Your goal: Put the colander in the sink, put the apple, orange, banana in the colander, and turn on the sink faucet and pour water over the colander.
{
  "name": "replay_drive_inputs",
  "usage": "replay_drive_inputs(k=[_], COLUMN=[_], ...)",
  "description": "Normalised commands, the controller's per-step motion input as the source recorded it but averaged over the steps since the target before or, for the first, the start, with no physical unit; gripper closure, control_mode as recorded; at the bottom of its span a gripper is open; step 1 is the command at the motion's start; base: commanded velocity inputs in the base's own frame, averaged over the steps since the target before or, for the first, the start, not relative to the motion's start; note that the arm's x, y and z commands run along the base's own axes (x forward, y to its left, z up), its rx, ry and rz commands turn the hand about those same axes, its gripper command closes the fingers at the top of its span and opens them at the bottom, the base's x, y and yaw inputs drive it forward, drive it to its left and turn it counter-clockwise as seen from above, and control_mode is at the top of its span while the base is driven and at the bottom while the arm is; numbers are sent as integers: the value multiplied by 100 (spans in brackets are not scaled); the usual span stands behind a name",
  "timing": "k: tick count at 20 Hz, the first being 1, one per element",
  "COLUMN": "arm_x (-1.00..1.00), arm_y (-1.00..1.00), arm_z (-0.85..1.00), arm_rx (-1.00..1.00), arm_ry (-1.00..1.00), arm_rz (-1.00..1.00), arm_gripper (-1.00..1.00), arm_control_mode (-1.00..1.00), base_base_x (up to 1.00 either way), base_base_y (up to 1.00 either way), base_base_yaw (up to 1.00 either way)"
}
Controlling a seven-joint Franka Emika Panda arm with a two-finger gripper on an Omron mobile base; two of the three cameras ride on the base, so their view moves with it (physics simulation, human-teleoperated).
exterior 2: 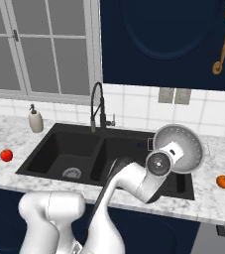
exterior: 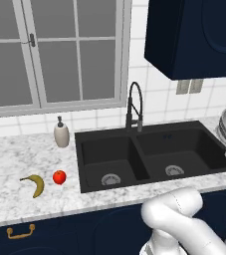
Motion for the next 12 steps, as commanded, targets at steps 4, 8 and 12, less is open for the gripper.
replay_drive_inputs(k=[4, 8, 12], arm_x=[-59, -61, -56], arm_y=[98, 100, 100], arm_z=[78, 53, 35], arm_rx=[-7, -9, -10], arm_ry=[-2, 0, 2], arm_rz=[11, 6, 2], arm_gripper=[100, 100, 100], arm_control_mode=[-100, -100, -100], base_base_x=[0, 0, 0], base_base_y=[0, 0, 0], base_base_yaw=[0, 0, 0])
